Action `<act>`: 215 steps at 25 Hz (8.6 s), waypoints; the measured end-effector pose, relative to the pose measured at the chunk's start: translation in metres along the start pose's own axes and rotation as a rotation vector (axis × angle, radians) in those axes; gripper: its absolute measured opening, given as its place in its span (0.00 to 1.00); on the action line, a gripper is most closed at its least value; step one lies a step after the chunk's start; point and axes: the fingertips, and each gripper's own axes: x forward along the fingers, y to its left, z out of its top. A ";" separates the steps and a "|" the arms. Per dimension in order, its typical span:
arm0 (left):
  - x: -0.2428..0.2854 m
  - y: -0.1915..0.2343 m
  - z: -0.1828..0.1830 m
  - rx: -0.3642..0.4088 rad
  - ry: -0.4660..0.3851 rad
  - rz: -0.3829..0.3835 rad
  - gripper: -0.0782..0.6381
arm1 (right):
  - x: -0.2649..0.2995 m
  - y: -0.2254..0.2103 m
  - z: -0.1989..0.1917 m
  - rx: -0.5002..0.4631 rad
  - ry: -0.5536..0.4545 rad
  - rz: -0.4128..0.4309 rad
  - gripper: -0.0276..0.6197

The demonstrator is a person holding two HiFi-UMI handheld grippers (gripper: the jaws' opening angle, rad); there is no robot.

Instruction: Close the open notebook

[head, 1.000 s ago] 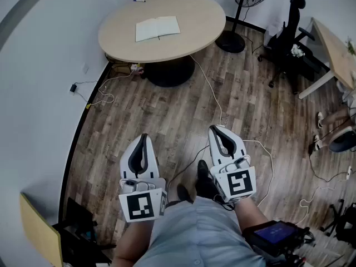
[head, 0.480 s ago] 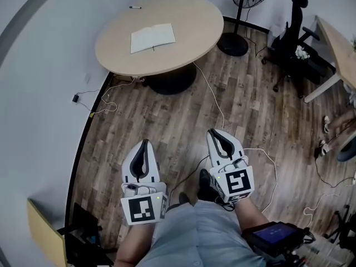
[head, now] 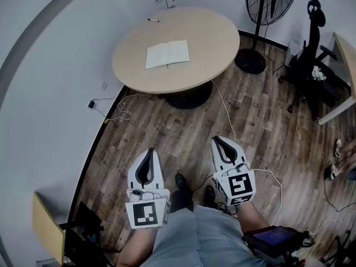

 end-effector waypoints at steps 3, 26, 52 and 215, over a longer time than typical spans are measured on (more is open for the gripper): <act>0.017 0.008 -0.002 0.003 0.002 0.016 0.14 | 0.022 -0.004 0.003 0.001 -0.001 0.023 0.12; 0.232 0.228 -0.056 -0.112 0.026 0.039 0.14 | 0.328 0.020 0.028 -0.030 0.043 0.039 0.12; 0.354 0.265 -0.059 -0.143 -0.008 -0.132 0.14 | 0.419 -0.014 0.086 -0.120 -0.027 -0.104 0.12; 0.739 0.081 -0.151 -0.262 0.315 -0.344 0.14 | 0.600 -0.370 0.003 0.125 0.174 -0.141 0.12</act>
